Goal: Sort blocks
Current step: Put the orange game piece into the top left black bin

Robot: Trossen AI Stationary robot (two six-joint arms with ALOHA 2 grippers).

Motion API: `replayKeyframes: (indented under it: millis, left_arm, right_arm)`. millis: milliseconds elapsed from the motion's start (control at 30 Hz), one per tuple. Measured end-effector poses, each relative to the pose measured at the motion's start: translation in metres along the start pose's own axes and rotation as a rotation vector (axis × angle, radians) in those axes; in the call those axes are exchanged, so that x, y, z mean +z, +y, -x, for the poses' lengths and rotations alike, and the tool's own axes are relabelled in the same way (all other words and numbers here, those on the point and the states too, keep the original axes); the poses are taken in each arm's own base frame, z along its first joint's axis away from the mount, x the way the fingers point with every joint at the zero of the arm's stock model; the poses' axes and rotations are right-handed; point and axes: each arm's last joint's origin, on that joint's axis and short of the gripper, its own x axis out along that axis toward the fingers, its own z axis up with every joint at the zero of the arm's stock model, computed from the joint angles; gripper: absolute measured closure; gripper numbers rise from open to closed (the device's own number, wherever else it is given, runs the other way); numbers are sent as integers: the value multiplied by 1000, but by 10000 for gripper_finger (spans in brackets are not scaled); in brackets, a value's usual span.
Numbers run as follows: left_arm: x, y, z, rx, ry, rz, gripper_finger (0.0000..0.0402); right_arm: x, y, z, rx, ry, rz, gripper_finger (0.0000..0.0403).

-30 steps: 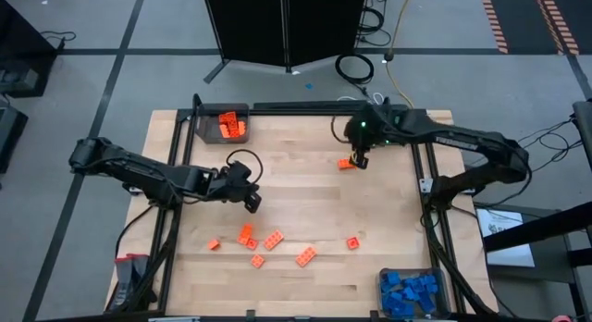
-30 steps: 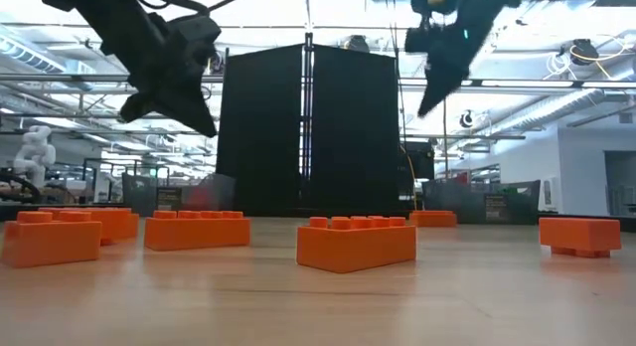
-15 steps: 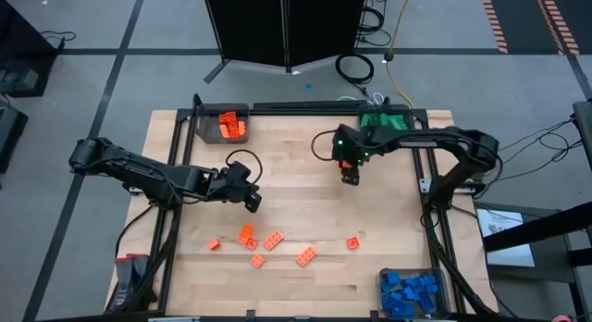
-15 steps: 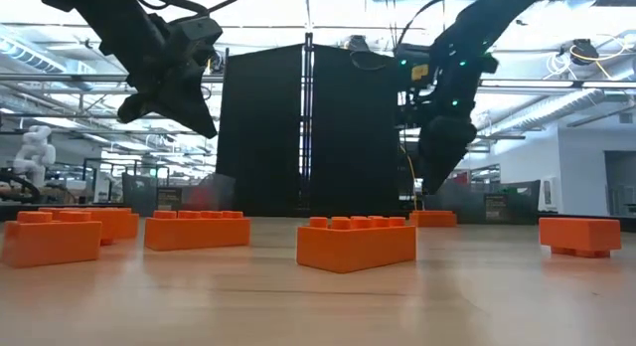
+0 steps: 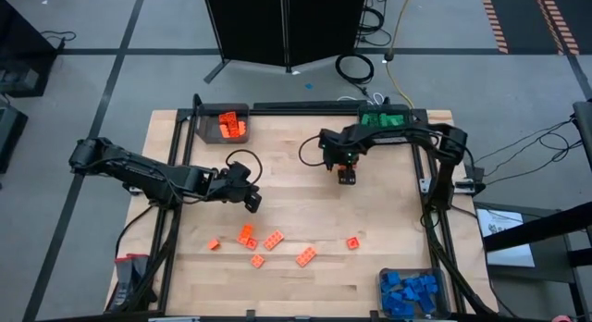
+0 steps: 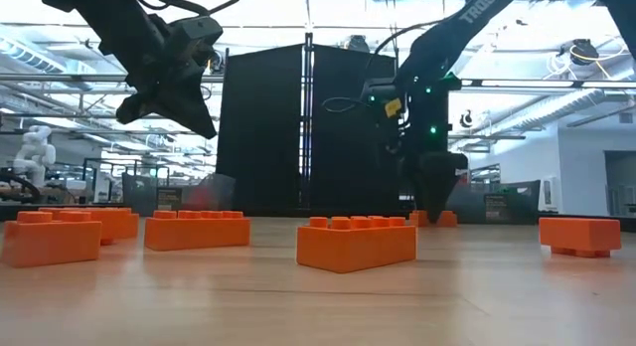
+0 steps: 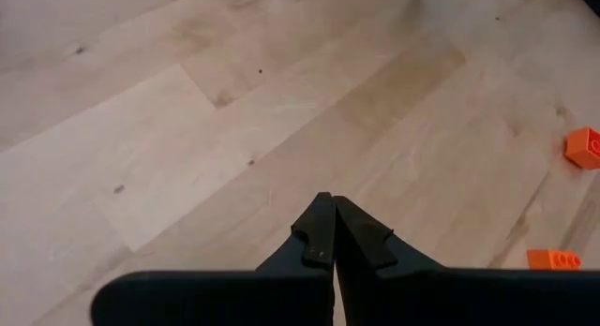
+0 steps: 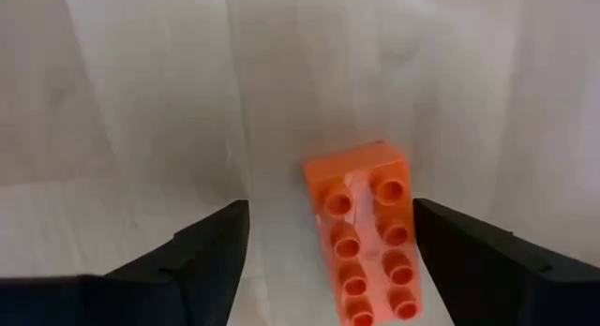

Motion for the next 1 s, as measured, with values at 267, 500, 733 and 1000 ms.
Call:
replayKeyframes:
  millis: [267,500,733,1000]
  left_arm:
    - [0,0,0,3,1,-2,402]
    - [0,1,0,13,-11,-2,402]
    - [4,0,10,-4,-84,10,402]
    - [16,11,72,-5,-433,-7,402]
  right_arm:
    - [0,-2,-9,-21,35,13,168]
    - [1,-3,-9,-26,26,-30,286]
    - [31,-13,11,-4,-198,-166,286]
    - [97,-41,92,19,-857,-299,286]
